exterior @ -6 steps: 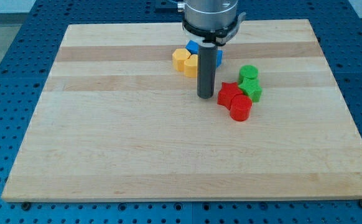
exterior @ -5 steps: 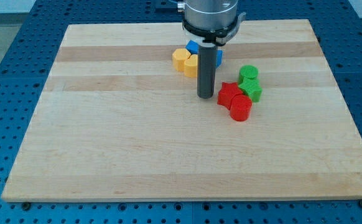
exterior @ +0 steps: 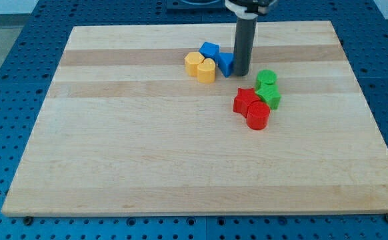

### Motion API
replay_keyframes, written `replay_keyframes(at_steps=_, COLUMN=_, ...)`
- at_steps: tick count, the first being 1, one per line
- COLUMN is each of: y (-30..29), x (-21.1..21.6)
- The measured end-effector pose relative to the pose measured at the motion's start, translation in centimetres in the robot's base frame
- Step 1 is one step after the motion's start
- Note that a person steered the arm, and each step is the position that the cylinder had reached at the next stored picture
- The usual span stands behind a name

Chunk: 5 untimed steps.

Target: Separate the group of blocks

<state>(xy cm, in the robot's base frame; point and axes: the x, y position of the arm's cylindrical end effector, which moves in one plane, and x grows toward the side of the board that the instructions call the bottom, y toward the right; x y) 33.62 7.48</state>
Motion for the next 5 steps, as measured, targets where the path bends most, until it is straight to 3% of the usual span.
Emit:
replay_keyframes(at_steps=2, y=-3.3, x=-3.6)
replay_keyframes(at_steps=5, y=-9.6, x=-4.4)
